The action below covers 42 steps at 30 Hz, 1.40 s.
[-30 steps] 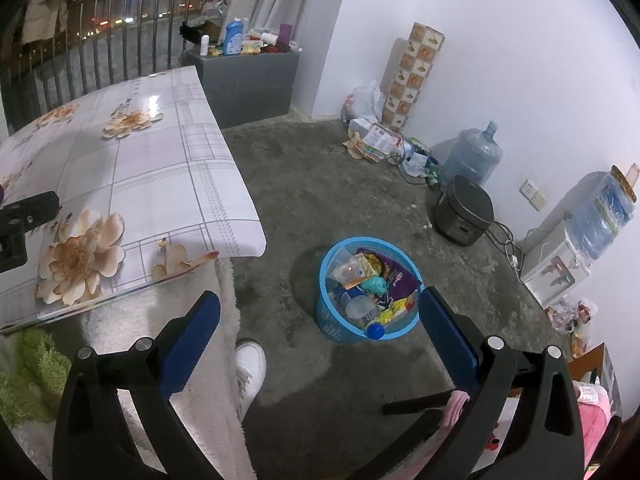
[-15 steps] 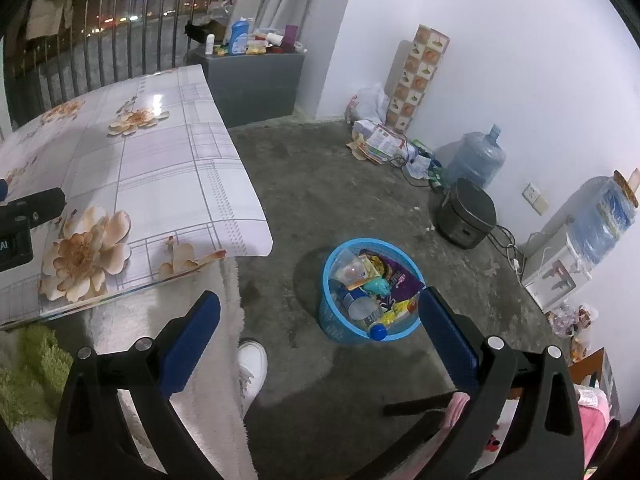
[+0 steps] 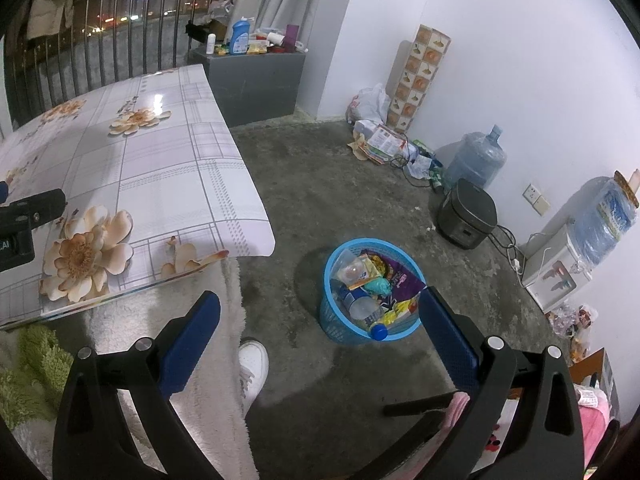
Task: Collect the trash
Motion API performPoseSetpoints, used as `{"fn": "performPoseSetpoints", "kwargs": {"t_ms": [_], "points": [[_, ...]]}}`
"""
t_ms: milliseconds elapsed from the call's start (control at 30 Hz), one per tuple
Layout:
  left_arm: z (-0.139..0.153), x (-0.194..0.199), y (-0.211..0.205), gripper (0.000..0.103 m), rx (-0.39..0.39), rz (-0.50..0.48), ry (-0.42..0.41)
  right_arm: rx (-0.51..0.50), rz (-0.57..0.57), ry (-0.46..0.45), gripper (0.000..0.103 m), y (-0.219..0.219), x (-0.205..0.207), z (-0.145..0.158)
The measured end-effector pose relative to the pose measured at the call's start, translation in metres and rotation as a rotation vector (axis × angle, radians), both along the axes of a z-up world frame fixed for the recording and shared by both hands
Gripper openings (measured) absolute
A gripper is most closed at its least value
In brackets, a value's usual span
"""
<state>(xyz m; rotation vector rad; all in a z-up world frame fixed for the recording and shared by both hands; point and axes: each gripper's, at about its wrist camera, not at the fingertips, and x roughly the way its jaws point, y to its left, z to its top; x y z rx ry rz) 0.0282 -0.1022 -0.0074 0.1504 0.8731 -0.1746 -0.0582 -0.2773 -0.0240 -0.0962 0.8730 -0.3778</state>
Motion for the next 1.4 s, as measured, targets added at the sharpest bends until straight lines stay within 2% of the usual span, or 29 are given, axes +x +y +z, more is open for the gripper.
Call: {"fn": "performPoseSetpoints", "kwargs": {"t_ms": [1400], "points": [[-0.0013, 0.0011, 0.0027, 0.094, -0.004, 0.0, 0.004, -0.001, 0.002, 0.0, 0.097, -0.0002, 0.0007, 0.0003]]}}
